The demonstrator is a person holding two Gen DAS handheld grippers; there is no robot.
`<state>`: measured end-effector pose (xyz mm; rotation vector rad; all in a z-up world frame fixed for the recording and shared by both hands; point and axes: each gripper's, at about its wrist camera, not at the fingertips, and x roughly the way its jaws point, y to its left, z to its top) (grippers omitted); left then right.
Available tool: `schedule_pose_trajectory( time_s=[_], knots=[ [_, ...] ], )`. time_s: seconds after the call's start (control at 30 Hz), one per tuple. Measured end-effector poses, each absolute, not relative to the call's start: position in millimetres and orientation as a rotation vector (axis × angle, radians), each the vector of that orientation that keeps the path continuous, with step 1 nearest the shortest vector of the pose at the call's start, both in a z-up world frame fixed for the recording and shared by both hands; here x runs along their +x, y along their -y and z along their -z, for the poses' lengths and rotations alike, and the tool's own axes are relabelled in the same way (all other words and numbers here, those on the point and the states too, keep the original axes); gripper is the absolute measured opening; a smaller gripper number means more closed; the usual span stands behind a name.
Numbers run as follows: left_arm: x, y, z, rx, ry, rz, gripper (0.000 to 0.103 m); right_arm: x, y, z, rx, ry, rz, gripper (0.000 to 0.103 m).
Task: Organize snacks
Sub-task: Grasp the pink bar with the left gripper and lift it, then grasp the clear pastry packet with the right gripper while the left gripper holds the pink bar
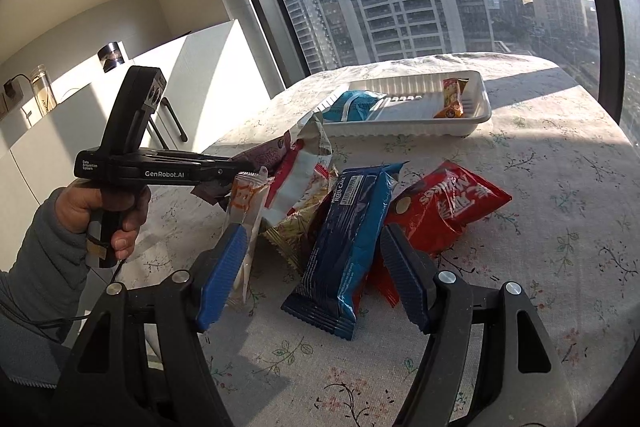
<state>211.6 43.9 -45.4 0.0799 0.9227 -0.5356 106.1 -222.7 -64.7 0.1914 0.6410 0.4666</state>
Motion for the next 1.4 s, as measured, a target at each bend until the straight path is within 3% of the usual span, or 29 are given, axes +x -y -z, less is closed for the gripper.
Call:
schedule_pose_trajectory(
  time_s=[0.67,1.27,1.4],
  knots=[
    [188.4,-84.7,33.6,-0.048,-0.812,0.482,0.019,105.9,164.6,60.1,0.125,-0.681,-0.574,0.068],
    [155.3,-111.9,32.4,-0.140,-0.748,0.501,0.019,141.9,124.4,93.8,0.179,-0.915,-0.501,0.044],
    [153.7,-112.0,36.5,-0.147,-0.756,0.506,0.019,146.8,123.8,99.0,0.190,-0.944,-0.505,0.029]
  ],
)
